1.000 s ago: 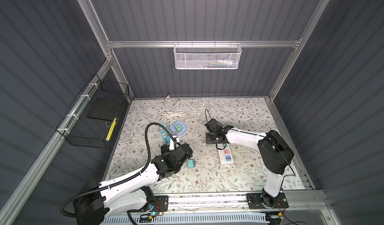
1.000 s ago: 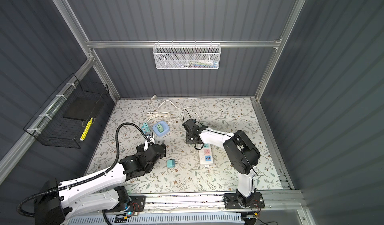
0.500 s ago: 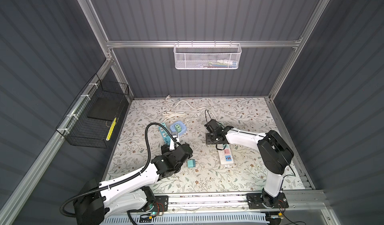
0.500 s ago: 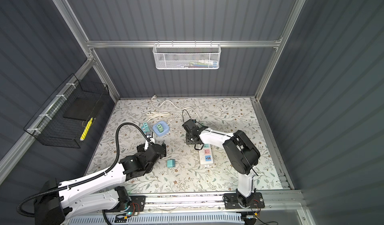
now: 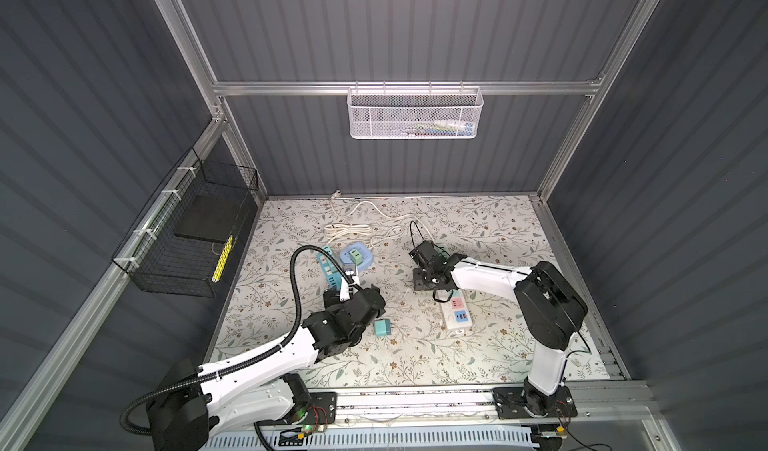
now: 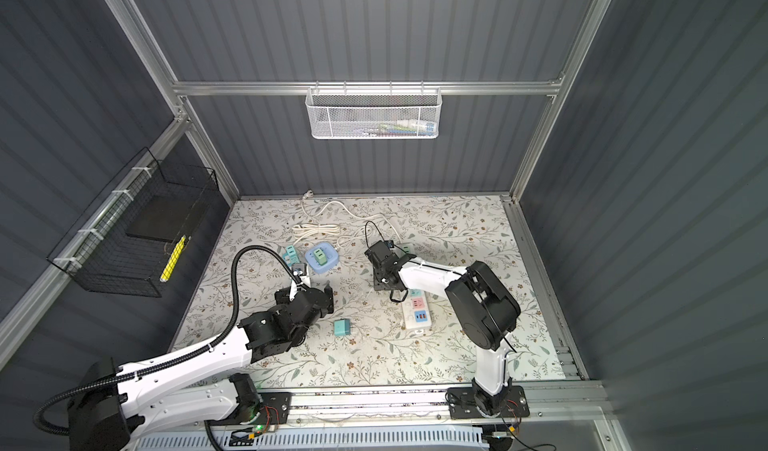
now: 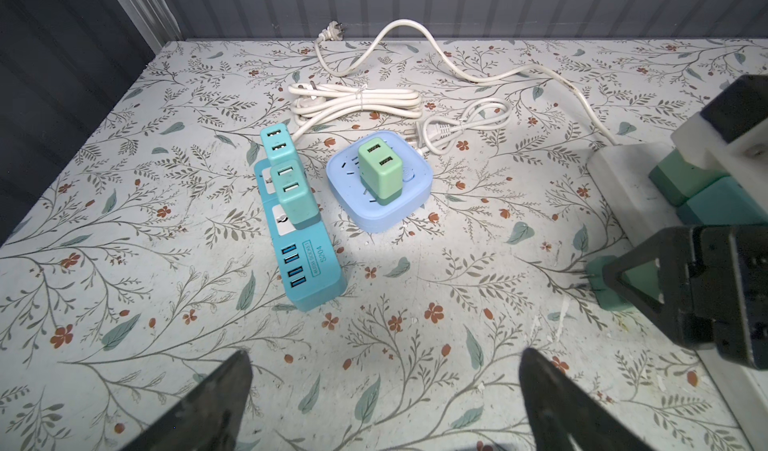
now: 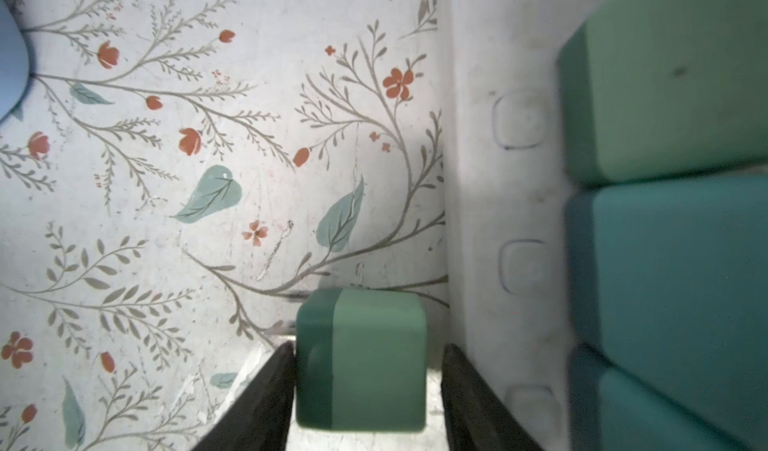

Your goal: Insert the plug

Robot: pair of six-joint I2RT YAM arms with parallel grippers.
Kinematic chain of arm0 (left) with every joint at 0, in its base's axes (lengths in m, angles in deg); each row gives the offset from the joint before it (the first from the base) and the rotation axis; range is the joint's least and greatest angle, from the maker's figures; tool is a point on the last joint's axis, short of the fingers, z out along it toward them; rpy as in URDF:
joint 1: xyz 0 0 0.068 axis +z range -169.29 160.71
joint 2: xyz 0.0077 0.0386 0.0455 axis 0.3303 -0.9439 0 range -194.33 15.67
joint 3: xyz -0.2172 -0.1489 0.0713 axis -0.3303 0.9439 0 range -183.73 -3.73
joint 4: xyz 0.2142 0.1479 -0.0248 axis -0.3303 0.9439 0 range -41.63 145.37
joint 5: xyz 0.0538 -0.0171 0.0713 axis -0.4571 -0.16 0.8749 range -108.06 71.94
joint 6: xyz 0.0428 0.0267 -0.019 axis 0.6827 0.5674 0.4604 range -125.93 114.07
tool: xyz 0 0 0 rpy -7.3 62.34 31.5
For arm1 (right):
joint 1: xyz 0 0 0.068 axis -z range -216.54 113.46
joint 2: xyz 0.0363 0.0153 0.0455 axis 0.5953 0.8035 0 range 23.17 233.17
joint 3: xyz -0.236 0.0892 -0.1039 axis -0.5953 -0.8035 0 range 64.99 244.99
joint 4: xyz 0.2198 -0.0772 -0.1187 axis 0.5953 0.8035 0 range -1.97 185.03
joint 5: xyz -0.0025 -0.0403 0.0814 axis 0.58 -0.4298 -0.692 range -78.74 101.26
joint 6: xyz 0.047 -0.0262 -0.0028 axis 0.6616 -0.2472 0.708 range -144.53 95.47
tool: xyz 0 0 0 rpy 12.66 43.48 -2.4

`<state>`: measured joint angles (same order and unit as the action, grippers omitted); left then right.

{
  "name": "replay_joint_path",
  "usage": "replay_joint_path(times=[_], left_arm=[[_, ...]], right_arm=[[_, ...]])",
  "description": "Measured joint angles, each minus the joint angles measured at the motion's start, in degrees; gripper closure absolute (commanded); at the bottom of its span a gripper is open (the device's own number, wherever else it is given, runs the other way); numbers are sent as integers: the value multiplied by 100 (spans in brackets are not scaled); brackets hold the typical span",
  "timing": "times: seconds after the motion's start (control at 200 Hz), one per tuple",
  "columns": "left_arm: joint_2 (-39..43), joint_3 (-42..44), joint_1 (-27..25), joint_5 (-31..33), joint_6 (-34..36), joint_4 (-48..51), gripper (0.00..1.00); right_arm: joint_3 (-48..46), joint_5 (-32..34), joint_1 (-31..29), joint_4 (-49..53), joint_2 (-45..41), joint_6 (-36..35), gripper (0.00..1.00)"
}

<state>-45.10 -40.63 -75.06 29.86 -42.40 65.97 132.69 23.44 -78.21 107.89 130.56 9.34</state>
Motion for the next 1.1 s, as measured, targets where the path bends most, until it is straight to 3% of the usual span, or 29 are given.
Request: replay_joint_path(times=[0.13, 0.365, 0.555, 0.815, 1.101], left_arm=[[-7, 0, 0, -15, 0, -52, 0], [-37, 0, 0, -20, 0, -70, 0], [-37, 0, 0, -20, 20, -72, 0], [-114, -22, 11, -155, 286, -90, 0], [-470, -175, 48, -531, 605, -247, 0]], right_arm=[[-31, -39, 11, -4, 0, 0, 42], [-31, -197, 39, -68, 2, -17, 54], [-81, -341, 31, -236, -2, -118, 55], [-516, -511, -195, -573, -275, -564, 51], [-1180, -859, -431, -483, -796, -1106, 36]])
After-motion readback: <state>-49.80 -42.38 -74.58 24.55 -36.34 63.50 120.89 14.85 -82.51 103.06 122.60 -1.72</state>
